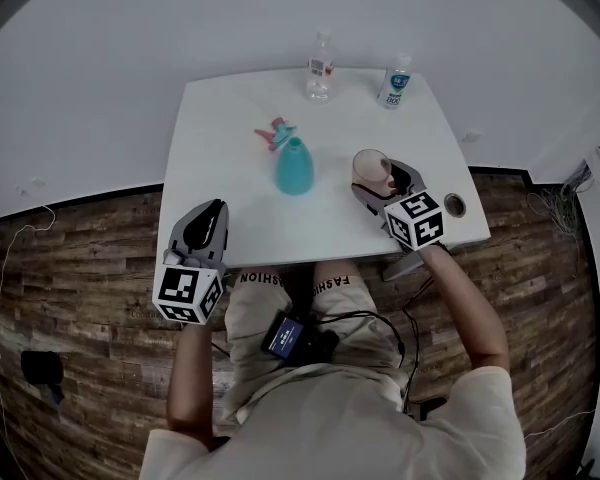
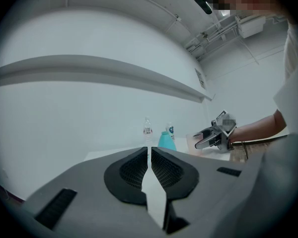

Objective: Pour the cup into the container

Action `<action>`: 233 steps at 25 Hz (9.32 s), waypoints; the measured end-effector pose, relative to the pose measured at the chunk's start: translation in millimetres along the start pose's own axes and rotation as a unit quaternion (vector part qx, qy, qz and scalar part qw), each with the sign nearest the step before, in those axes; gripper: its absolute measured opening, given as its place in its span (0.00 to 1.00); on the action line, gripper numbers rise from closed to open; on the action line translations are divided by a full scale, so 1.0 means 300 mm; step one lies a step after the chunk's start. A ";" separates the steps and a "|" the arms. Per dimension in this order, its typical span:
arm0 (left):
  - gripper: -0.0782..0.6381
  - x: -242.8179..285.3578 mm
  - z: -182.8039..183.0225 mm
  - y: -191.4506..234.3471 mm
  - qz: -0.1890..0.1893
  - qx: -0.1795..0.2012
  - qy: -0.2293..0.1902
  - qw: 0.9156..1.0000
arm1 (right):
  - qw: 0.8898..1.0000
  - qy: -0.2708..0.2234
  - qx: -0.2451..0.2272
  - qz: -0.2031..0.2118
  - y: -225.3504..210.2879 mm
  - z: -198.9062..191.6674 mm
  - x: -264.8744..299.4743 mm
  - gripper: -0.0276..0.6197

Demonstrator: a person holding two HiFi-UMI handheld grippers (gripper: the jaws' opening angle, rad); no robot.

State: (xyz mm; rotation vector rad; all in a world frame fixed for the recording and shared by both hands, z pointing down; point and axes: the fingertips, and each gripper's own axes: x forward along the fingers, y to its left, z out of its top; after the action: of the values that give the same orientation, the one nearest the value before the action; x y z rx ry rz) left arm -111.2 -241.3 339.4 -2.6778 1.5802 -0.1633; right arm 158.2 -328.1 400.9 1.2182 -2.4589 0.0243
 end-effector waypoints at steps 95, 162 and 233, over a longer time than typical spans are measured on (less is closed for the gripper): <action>0.15 0.015 -0.015 -0.019 -0.006 -0.007 -0.004 1.000 | 0.989 -0.140 0.034 0.020 0.010 0.173 -0.184 0.62; 0.12 -0.424 -0.169 -0.521 -0.002 -0.028 -0.038 0.999 | 0.966 -0.198 -0.030 -0.160 0.541 -0.030 -0.583 0.36; 0.12 -0.673 -0.214 -0.584 0.017 -0.043 -0.028 0.999 | 0.969 -0.182 0.001 -0.165 0.755 -0.142 -0.833 0.36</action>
State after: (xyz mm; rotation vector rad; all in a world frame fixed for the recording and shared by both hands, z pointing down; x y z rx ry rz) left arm -62.0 21.9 401.4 -2.6907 1.6530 -0.0198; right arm 134.4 10.9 387.1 1.7491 -2.5107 -0.3162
